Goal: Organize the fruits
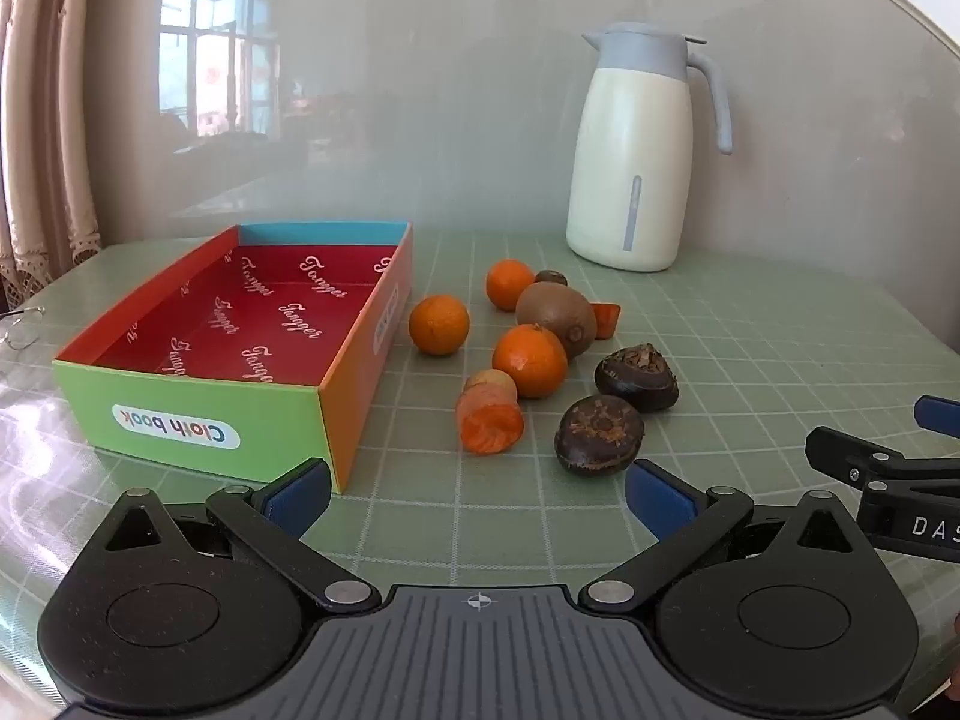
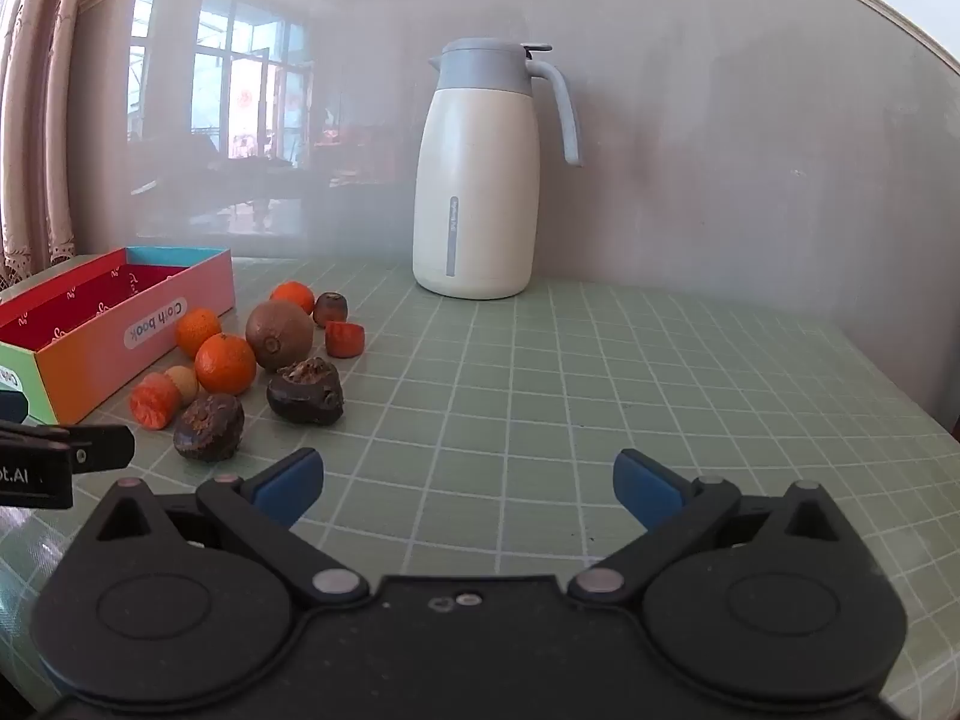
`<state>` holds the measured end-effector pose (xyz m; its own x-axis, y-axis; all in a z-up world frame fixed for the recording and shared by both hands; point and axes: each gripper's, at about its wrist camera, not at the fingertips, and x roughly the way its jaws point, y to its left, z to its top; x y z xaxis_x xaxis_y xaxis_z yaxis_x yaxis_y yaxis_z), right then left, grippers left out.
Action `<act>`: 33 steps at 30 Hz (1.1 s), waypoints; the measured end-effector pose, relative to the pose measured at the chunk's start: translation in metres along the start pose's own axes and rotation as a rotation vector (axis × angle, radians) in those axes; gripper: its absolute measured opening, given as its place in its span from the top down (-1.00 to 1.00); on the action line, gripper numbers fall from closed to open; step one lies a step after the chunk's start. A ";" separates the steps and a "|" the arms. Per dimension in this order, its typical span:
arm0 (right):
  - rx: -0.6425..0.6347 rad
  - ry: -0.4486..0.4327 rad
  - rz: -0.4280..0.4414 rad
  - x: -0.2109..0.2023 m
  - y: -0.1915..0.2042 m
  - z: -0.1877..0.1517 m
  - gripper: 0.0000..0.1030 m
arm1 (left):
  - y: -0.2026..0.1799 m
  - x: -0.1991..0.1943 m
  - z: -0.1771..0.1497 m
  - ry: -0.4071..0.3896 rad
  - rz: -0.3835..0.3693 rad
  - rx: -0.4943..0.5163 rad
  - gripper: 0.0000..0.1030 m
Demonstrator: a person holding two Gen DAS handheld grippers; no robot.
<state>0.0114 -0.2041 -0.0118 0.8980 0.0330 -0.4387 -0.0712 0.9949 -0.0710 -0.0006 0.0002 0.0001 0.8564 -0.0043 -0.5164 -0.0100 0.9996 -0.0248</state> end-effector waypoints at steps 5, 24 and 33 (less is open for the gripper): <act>0.005 -0.002 0.000 0.000 -0.001 0.000 -1.00 | 0.001 -0.003 -0.001 0.007 -0.014 -0.018 -1.00; 0.006 0.000 0.000 -0.001 -0.002 0.001 -1.00 | 0.000 0.001 0.001 0.022 -0.049 -0.022 -1.00; 0.008 0.000 -0.001 -0.002 -0.002 0.002 -1.00 | 0.002 0.001 0.001 0.022 -0.048 -0.020 -1.00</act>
<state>0.0108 -0.2063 -0.0093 0.8982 0.0324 -0.4384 -0.0672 0.9957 -0.0639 0.0008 0.0018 0.0005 0.8448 -0.0531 -0.5324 0.0207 0.9976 -0.0667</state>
